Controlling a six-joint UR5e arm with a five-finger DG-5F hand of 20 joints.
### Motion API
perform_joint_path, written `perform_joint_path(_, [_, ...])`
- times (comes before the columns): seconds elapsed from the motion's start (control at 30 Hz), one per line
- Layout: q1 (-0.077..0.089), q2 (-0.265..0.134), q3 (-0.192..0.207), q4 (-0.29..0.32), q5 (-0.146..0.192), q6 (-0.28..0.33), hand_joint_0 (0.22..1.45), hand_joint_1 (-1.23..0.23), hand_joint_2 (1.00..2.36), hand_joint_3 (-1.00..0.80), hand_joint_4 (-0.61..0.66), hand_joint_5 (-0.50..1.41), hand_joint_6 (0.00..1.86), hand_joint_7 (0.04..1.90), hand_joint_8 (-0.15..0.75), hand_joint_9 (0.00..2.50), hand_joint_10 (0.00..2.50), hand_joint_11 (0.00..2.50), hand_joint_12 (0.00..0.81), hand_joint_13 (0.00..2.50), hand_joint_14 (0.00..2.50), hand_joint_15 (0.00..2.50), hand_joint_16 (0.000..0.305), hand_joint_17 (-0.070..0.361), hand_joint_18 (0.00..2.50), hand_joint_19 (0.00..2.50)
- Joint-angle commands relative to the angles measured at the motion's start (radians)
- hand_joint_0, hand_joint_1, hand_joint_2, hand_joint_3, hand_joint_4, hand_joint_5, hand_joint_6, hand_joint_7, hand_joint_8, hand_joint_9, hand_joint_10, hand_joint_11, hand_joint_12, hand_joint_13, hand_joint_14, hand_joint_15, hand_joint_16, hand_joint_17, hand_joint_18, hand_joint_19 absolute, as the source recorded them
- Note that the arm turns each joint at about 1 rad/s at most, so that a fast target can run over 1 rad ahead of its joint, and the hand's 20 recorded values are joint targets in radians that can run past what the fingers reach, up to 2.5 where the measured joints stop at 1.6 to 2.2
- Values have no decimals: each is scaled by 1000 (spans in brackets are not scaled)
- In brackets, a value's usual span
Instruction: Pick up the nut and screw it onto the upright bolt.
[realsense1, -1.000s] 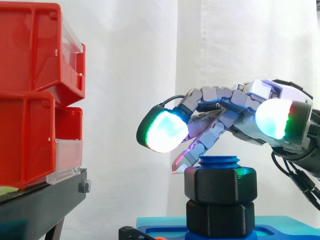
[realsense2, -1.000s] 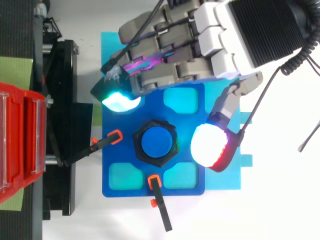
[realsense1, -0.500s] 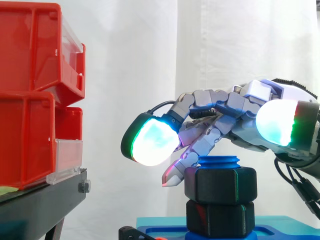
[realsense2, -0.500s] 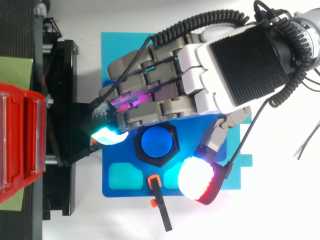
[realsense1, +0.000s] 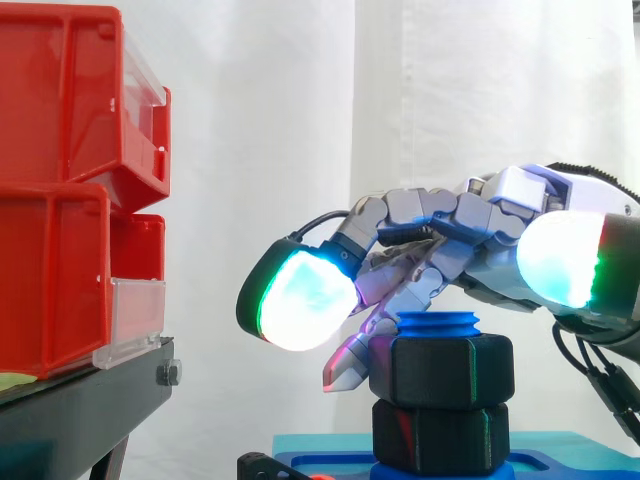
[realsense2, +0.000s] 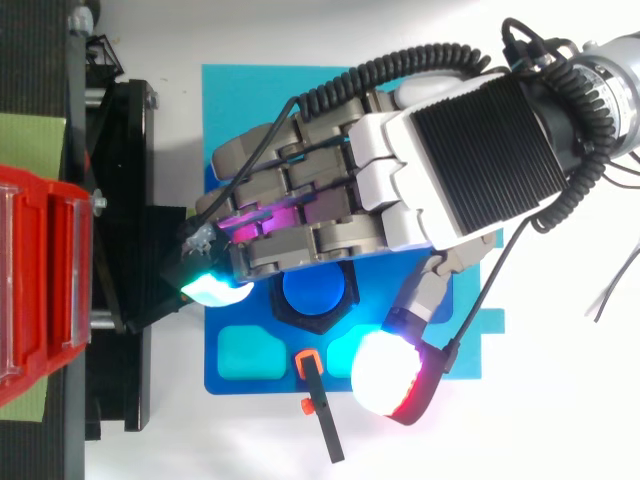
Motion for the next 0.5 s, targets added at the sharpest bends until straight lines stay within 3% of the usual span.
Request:
perform_joint_path(0.0, [0,1,-20,-1,0,-9,480,-168,1000,-500,230,-96,503,763,252,954,0,0,231,711,0,0,34,76,558,204])
perform_joint_path(0.1, [0,1,-43,11,3,-11,480,-169,1000,-500,229,-96,503,768,257,957,0,0,228,711,0,0,34,76,561,196])
perform_joint_path(0.47, [-10,1,-51,45,9,-9,483,-173,1000,-500,242,-88,503,830,259,967,0,0,223,712,0,0,34,77,584,210])
